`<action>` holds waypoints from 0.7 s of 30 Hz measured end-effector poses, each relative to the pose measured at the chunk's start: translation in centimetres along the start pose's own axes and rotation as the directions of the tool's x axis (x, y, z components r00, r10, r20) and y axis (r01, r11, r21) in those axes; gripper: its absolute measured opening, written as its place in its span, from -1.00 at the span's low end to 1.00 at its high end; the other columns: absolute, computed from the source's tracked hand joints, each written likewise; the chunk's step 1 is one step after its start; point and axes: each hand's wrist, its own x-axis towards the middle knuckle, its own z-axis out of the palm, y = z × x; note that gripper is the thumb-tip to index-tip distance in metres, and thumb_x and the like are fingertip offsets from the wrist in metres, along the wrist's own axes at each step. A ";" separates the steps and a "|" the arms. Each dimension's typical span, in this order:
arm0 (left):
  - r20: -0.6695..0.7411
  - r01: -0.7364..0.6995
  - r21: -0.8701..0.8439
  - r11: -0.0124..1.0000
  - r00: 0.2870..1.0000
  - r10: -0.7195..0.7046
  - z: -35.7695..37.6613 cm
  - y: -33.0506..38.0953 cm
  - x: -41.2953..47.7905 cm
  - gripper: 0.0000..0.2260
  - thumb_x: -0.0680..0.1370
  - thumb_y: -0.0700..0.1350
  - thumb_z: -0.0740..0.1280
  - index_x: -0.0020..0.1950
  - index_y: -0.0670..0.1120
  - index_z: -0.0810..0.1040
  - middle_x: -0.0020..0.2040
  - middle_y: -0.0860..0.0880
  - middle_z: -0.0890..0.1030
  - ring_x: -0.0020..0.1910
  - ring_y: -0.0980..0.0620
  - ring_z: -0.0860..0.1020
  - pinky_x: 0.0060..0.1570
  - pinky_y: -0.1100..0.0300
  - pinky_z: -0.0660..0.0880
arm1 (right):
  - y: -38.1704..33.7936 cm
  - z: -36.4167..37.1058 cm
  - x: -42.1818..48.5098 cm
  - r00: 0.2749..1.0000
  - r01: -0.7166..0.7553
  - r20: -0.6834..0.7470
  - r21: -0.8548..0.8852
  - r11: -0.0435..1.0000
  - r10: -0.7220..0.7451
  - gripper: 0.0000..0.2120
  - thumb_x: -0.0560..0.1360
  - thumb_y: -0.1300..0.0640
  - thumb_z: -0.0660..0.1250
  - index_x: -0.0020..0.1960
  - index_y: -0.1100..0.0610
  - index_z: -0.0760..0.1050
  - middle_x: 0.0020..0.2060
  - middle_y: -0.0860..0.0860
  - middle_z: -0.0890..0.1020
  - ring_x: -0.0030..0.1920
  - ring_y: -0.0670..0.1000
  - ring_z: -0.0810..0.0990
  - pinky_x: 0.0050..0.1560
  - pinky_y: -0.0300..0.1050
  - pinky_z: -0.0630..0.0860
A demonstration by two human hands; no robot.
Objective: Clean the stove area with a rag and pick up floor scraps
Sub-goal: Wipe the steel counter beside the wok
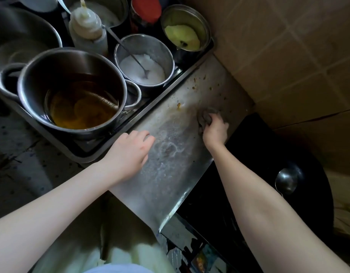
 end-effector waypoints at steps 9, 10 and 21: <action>-0.012 0.045 0.001 0.999 0.999 -0.045 0.2 0.0 1.1 -0.65 0.56 -0.08 0.19 0.34 -0.05 0.35 0.32 -0.06 0.41 0.22 -0.10 0.44 0.08 0.05 0.41 | -7.7 2.5 -2.5 0.887 0.440 0.154 0.001 0.898 -0.435 -0.68 0.59 0.10 0.13 0.32 -0.07 0.40 0.46 -0.03 0.29 0.30 0.22 0.30 0.11 0.09 0.44; -0.017 0.049 -0.004 0.999 0.999 -0.049 0.2 0.1 1.3 -0.65 0.55 -0.08 0.20 0.34 -0.06 0.36 0.32 -0.06 0.42 0.22 -0.11 0.45 0.08 0.04 0.41 | -7.4 2.5 -2.6 0.875 0.464 0.162 -0.007 0.886 -0.457 -0.68 0.59 0.11 0.13 0.32 -0.06 0.39 0.47 -0.03 0.28 0.30 0.21 0.31 0.08 0.08 0.45; -0.026 0.024 0.001 1.000 0.999 -0.024 0.4 1.7 4.5 -0.63 0.57 -0.03 0.14 0.38 -0.02 0.27 0.38 -0.03 0.36 0.30 -0.06 0.39 0.18 0.08 0.38 | 2.8 -0.2 1.4 0.983 0.183 0.026 -0.013 0.983 -0.183 -0.62 0.57 0.19 0.13 0.33 -0.09 0.41 0.45 -0.08 0.31 0.31 0.15 0.32 0.14 0.04 0.43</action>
